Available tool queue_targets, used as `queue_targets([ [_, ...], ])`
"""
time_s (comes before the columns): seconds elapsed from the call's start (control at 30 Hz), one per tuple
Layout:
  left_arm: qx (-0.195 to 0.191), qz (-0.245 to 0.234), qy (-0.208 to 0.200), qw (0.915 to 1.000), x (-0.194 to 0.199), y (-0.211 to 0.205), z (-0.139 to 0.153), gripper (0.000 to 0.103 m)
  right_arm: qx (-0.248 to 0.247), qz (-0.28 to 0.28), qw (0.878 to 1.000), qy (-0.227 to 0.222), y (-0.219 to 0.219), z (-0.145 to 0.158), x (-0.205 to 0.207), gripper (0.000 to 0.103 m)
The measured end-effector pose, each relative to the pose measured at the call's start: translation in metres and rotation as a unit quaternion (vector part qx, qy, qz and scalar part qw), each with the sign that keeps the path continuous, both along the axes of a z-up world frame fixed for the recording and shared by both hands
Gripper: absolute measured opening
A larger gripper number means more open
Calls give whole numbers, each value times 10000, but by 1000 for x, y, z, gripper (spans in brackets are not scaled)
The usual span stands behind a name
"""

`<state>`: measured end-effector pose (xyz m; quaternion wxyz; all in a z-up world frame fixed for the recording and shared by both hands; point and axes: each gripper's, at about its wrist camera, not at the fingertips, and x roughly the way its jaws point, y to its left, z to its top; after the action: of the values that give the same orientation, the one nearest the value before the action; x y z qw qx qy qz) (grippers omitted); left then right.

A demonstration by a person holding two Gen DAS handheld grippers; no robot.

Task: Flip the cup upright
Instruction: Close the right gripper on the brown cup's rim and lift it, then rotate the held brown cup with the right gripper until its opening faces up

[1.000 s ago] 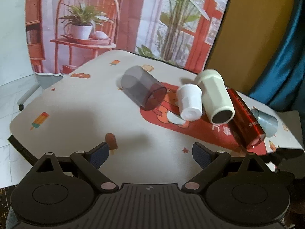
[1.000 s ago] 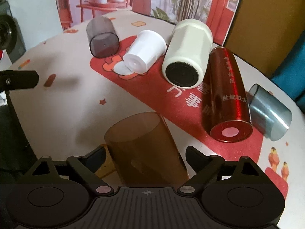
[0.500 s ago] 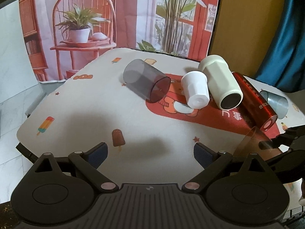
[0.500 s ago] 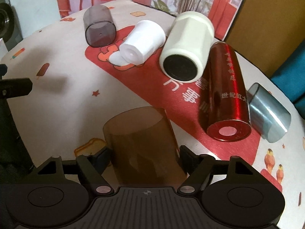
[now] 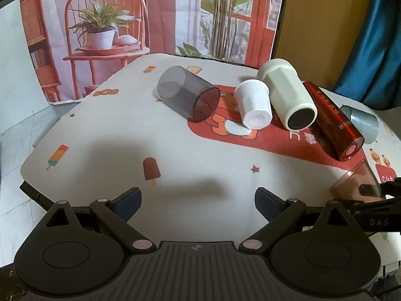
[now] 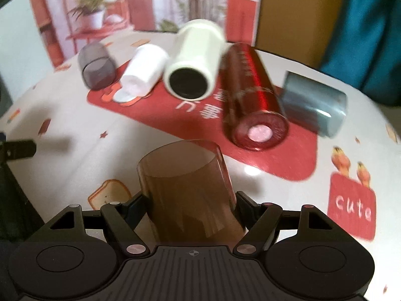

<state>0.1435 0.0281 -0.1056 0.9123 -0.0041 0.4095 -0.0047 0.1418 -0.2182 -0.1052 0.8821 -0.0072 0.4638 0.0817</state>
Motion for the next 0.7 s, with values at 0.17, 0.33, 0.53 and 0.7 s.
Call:
queue_targets([
  [0.17,63,-69,-20,10000,-8,-3,2,98,237,-384,9988,-202,-15,-3,-18,71],
  [0.33,66,-92,-46,9999,-14,-6,3,98,379,-673,9965,-309,-27,-5,-28,71],
  [0.53,61,-126,-87,9999,-18,-8,5,98,416,-926,9935,-509,-40,-4,-36,71],
  [0.7,61,-95,-67,9999,-18,-7,4,98,458,-1068,9900,-798,-47,3,-39,70],
])
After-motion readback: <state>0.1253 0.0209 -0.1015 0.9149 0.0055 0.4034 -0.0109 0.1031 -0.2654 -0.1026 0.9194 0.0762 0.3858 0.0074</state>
